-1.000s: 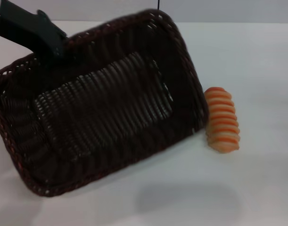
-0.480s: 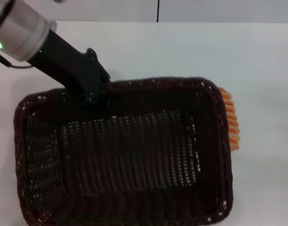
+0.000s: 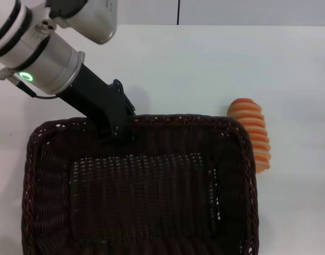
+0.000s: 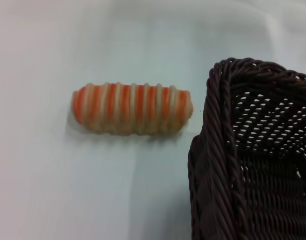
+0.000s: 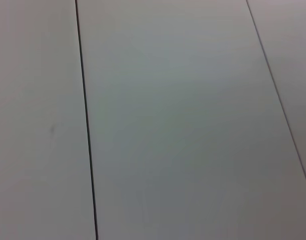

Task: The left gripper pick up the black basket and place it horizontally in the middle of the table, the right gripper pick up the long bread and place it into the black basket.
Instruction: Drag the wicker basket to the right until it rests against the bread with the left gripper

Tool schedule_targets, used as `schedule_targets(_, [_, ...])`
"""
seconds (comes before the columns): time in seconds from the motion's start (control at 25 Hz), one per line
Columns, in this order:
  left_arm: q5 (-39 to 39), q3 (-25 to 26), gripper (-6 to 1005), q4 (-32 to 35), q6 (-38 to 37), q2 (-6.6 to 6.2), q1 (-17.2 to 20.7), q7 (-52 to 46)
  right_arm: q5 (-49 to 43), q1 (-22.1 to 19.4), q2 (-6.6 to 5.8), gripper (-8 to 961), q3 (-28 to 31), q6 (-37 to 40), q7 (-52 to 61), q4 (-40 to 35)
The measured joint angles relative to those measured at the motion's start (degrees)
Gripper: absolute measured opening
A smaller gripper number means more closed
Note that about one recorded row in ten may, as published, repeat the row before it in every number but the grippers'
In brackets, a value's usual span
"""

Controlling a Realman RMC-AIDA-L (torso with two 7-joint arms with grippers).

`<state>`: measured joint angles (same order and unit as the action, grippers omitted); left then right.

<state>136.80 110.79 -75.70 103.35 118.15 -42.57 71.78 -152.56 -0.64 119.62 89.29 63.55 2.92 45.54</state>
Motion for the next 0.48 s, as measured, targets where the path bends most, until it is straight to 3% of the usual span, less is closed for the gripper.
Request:
schedule_targets(0.32, [-2.5, 0.0, 203, 1.2, -1.9, 0.01, 0.2, 1.0, 0.0, 0.0, -0.06, 789, -0.1, 0.0, 0.1, 0.3])
schedule_targets(0.48, [-3.5, -0.1, 285, 0.8, -3.4, 0.02, 0.5, 1.0, 0.0, -0.1, -0.09, 789, -0.2, 0.5, 0.1, 0.3])
